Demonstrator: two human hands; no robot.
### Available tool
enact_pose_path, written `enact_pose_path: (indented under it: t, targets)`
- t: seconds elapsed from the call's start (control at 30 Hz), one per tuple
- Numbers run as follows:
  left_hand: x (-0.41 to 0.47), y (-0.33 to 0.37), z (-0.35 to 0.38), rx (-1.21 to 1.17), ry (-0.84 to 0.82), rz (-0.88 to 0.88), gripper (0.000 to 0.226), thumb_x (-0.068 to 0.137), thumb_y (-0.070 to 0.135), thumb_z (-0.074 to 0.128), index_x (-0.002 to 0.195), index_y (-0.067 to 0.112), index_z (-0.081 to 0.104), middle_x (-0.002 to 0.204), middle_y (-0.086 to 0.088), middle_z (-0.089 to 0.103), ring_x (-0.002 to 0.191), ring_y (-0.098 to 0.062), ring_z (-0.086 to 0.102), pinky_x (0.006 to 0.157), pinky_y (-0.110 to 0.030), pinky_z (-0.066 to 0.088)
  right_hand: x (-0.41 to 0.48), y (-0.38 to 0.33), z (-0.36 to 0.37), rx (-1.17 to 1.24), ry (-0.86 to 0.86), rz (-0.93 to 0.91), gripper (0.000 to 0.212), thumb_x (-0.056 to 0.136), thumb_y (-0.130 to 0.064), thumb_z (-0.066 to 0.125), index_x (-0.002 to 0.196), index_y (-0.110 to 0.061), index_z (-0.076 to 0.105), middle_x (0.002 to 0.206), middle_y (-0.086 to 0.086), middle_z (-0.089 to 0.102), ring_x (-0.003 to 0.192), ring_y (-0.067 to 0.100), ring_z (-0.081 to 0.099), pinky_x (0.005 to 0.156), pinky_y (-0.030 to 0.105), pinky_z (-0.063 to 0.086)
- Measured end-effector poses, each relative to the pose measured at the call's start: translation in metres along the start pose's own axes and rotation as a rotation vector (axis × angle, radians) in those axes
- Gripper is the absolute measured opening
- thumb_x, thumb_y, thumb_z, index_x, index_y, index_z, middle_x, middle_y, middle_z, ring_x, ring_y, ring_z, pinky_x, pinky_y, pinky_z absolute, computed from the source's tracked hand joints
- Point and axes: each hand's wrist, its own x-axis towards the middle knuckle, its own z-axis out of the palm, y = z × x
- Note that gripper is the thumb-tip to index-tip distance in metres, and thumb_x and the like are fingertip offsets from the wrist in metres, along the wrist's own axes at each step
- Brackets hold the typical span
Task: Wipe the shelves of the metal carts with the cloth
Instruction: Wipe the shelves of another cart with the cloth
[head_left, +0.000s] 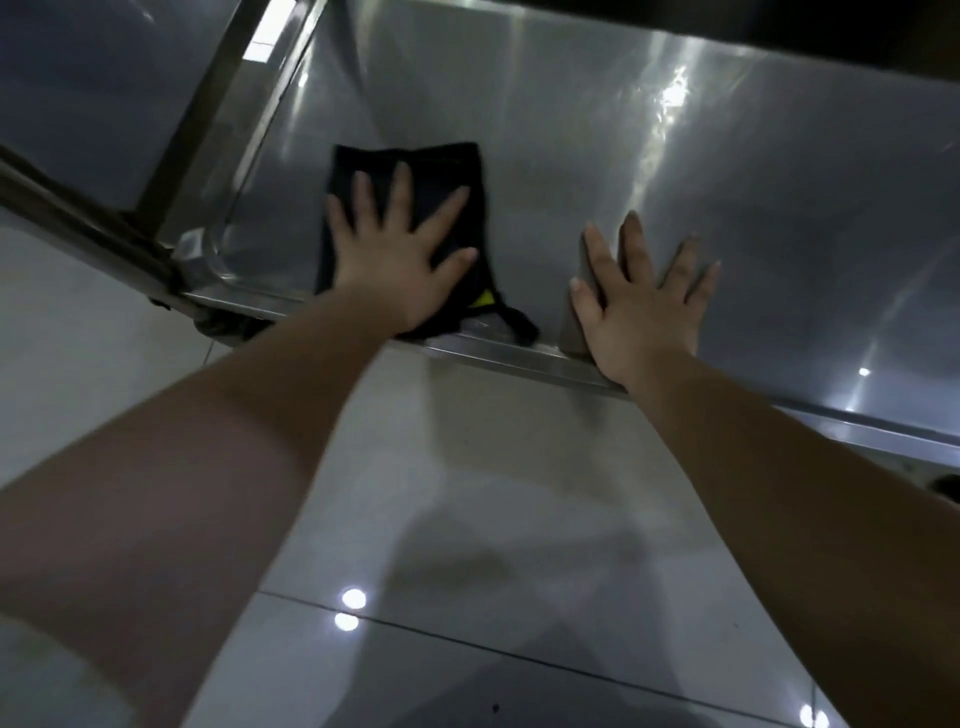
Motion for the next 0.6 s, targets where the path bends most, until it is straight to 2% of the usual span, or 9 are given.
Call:
enact_pose_path:
  t: [0.13, 0.23, 0.3, 0.37, 0.47, 0.6]
  targets:
    - [-0.014, 0.077, 0.005, -0.03, 0.0, 0.18, 0.065, 0.088, 0.076, 0.012, 0.147, 0.057, -0.004, 0.164, -0.006, -0.01, 0.146, -0.045, -0.012, 0.112, -0.067, -0.008, -0.004, 0.004, -0.003, -0.028, -0.004, -0.025, 0.061, 0.092, -0.062, 0.001, 0.149, -0.048, -0.015, 0.163, -0.011, -0.015, 0.145, 0.046, -0.018, 0.11, 0.069, -0.013]
    - [-0.014, 0.061, 0.003, -0.073, 0.005, 0.246, 0.067, 0.086, 0.079, 0.017, 0.147, 0.058, 0.0, 0.165, 0.0, -0.008, 0.148, -0.039, -0.01, 0.115, -0.061, -0.008, -0.006, 0.003, -0.005, -0.007, 0.0, -0.078, 0.061, 0.094, -0.06, 0.003, 0.151, -0.045, -0.011, 0.163, -0.012, -0.011, 0.146, 0.04, -0.02, 0.108, 0.066, -0.017]
    - [-0.009, 0.027, 0.001, -0.08, 0.026, 0.259, 0.069, 0.086, 0.079, 0.025, 0.148, 0.058, 0.004, 0.165, 0.004, -0.003, 0.15, -0.034, -0.006, 0.117, -0.056, -0.006, -0.005, 0.003, -0.006, 0.012, 0.011, -0.11, 0.061, 0.096, -0.059, 0.006, 0.153, -0.044, -0.008, 0.164, -0.011, -0.006, 0.148, 0.035, -0.014, 0.115, 0.06, -0.011]
    - [-0.004, -0.019, 0.0, -0.072, 0.027, 0.179, 0.07, 0.085, 0.079, 0.028, 0.148, 0.056, 0.007, 0.165, 0.005, -0.001, 0.15, -0.033, -0.002, 0.118, -0.054, -0.004, -0.004, 0.002, -0.005, 0.033, 0.019, -0.118, 0.06, 0.096, -0.06, 0.008, 0.153, -0.044, -0.005, 0.164, -0.01, -0.001, 0.15, 0.032, -0.008, 0.118, 0.055, -0.006]
    - [-0.001, -0.086, -0.005, -0.054, -0.022, 0.011, 0.075, 0.077, 0.084, 0.015, 0.147, 0.059, 0.003, 0.165, 0.006, -0.003, 0.15, -0.032, -0.003, 0.119, -0.053, -0.001, -0.003, 0.002, -0.002, 0.037, 0.022, -0.116, 0.06, 0.096, -0.06, 0.009, 0.152, -0.045, -0.005, 0.164, -0.01, -0.001, 0.15, 0.033, -0.008, 0.118, 0.054, -0.006]
    - [0.003, -0.103, -0.003, -0.008, -0.058, -0.075, 0.07, 0.079, 0.084, 0.012, 0.143, 0.064, -0.005, 0.164, 0.006, -0.009, 0.149, -0.036, -0.008, 0.117, -0.058, -0.003, -0.002, 0.002, 0.0, 0.012, 0.029, -0.105, 0.06, 0.095, -0.06, 0.007, 0.152, -0.045, -0.006, 0.164, -0.01, -0.003, 0.148, 0.038, -0.009, 0.117, 0.056, -0.006]
